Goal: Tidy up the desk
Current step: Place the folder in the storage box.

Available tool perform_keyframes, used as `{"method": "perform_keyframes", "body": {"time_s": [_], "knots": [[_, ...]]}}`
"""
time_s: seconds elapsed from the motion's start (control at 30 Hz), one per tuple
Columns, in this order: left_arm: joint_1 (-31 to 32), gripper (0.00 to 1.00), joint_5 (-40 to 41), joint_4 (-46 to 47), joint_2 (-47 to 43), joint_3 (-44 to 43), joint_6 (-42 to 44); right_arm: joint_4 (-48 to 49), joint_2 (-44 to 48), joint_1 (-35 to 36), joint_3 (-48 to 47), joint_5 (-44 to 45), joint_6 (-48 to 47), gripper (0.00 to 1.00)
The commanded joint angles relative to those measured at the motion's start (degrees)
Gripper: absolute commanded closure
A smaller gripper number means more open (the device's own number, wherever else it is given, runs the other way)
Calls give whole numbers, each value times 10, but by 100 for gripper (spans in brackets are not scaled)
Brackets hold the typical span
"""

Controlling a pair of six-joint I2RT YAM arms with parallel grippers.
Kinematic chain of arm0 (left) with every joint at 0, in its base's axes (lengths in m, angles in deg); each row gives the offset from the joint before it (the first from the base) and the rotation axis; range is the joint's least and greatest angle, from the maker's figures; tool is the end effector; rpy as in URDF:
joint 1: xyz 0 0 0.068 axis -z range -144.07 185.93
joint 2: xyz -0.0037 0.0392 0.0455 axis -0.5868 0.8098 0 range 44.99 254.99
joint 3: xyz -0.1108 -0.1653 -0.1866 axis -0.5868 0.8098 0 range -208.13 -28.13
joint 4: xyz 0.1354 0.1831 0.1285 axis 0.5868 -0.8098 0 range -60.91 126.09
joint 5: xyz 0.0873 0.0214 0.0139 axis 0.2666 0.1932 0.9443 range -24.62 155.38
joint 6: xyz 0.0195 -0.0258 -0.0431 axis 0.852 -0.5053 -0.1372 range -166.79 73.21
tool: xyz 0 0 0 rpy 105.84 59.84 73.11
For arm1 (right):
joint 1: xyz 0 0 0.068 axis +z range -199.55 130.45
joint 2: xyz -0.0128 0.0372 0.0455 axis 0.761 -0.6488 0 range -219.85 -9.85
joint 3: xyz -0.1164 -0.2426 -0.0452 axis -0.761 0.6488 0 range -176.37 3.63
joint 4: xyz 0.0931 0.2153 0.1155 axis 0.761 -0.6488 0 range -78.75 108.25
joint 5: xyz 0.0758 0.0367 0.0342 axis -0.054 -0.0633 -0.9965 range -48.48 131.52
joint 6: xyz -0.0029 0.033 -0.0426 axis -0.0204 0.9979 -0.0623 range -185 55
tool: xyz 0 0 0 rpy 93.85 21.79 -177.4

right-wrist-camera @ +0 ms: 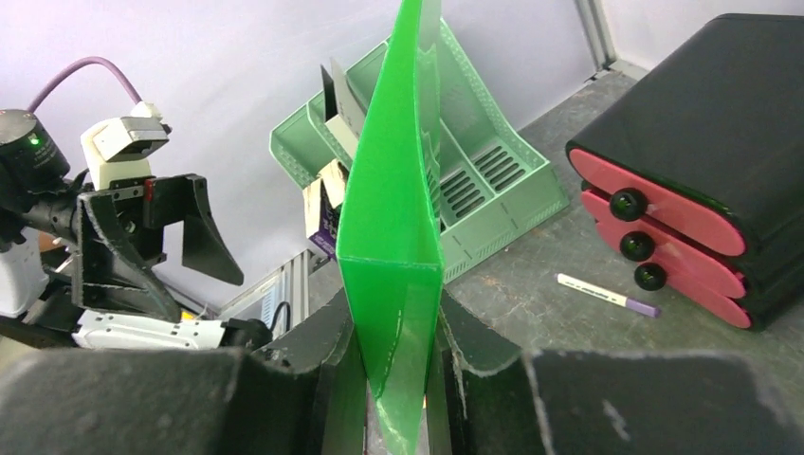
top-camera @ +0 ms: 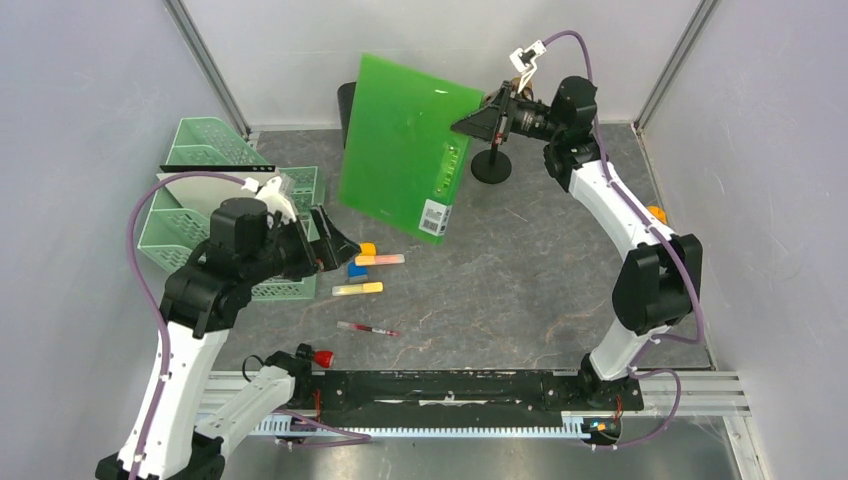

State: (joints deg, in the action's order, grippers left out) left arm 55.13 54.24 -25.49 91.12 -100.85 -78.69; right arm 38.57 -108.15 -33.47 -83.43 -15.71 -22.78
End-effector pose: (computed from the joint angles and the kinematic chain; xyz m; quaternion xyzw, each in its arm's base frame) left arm 0.1097 -0.0455 0.4048 -0.0531 0.8823 -0.2759 0.3777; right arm 0.3782 0.1402 0.4006 -0.2261 0.6373 0.5967 0.4319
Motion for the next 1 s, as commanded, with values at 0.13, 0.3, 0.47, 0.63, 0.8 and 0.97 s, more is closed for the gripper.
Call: {"method": "perform_keyframes", "body": {"time_s": [0.13,0.3,0.47,0.63,0.8,0.97], "knots": [[-2,0,-74,41,29,-63,-68,-193,61,21,-11,94,-235,100],[-2,0,-71,80,17,-58,-90,-269,89,54,3,156,-381,100],[-2,0,-58,81,10,-59,-91,-209,128,55,64,166,-397,100],[-2,0,-40,81,1,-44,-93,-196,131,55,51,133,-411,100],[-1,0,-33,77,0,-42,-91,-197,151,53,58,131,-467,100],[-2,0,-26,81,1,-43,-89,-184,134,41,57,72,-424,100]]}}
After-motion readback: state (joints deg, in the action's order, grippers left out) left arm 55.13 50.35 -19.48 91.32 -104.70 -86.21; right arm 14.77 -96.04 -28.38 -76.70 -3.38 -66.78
